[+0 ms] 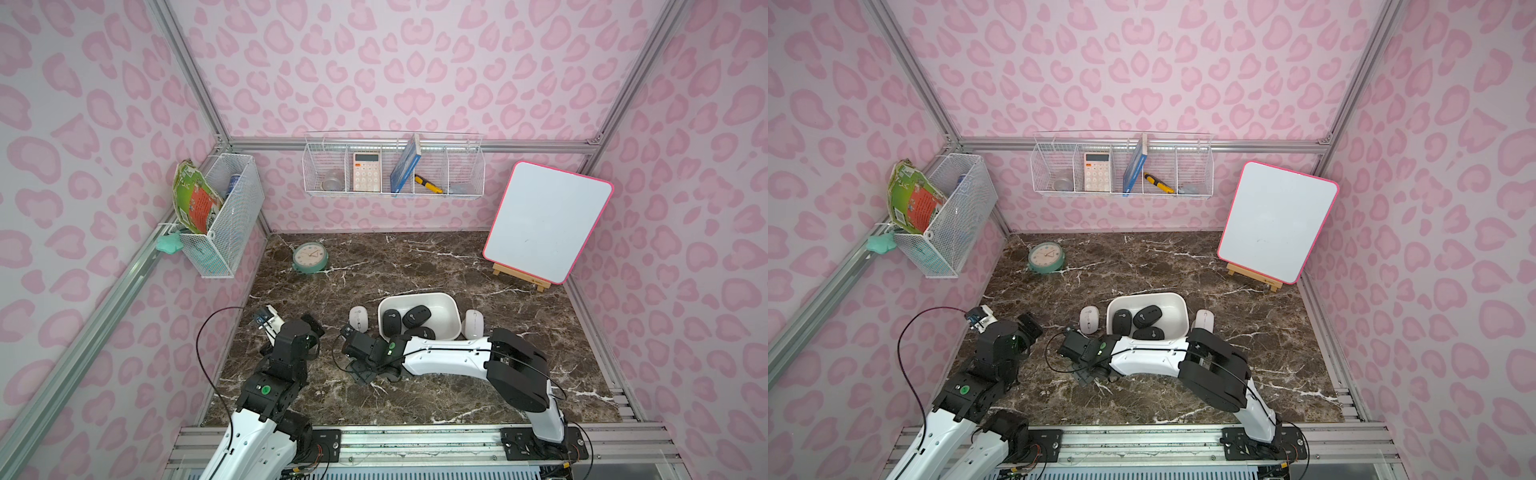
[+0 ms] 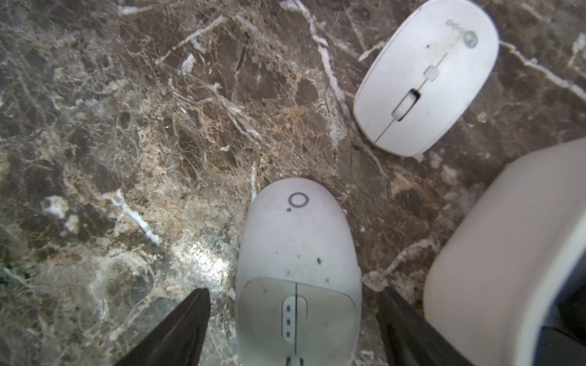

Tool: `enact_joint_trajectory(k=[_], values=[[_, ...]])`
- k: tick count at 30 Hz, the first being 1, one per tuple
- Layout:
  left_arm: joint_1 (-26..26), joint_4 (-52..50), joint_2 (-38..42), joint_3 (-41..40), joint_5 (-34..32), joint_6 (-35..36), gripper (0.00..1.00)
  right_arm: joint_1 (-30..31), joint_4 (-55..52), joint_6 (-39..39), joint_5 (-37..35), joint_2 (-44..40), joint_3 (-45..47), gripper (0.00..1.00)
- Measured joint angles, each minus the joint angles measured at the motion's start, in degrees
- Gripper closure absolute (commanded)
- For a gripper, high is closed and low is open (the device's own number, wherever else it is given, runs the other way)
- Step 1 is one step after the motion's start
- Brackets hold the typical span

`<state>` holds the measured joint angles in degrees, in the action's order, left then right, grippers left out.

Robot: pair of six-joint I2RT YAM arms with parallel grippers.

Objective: Take out the mouse from the storage box
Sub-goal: Place the mouse at the center of the board, then pick up the mouse from the storage box.

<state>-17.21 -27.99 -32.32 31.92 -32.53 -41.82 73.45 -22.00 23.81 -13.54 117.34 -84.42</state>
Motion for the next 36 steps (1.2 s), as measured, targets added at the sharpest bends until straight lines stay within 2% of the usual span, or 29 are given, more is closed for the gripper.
enact_joint_trajectory(k=[7,13,20,24,28,36], values=[[-0.3,0.7,-1.6,0.0,0.5,1.3,0.03,-0.7,4.7,-0.8,-0.7,-10.6,6.8,0.16],[-0.4,1.7,-8.1,1.6,5.0,3.0,0.03,-6.3,8.8,-1.2,-2.6,-22.9,15.8,0.17],[-1.9,2.1,-22.9,11.0,16.5,4.1,0.08,-16.2,12.5,-1.2,-3.2,-35.3,27.6,0.17],[-5.8,0.8,-32.5,18.2,23.1,5.9,0.08,-21.7,14.6,-1.0,-3.1,-40.2,34.4,0.17],[-10.6,0.2,-40.5,24.7,27.0,9.3,0.08,-28.4,17.1,-0.2,-1.3,-45.0,41.2,0.17],[-16.5,-2.1,-55.1,35.8,32.5,16.4,0.07,-40.8,22.7,0.2,2.6,-54.9,52.6,0.16]])
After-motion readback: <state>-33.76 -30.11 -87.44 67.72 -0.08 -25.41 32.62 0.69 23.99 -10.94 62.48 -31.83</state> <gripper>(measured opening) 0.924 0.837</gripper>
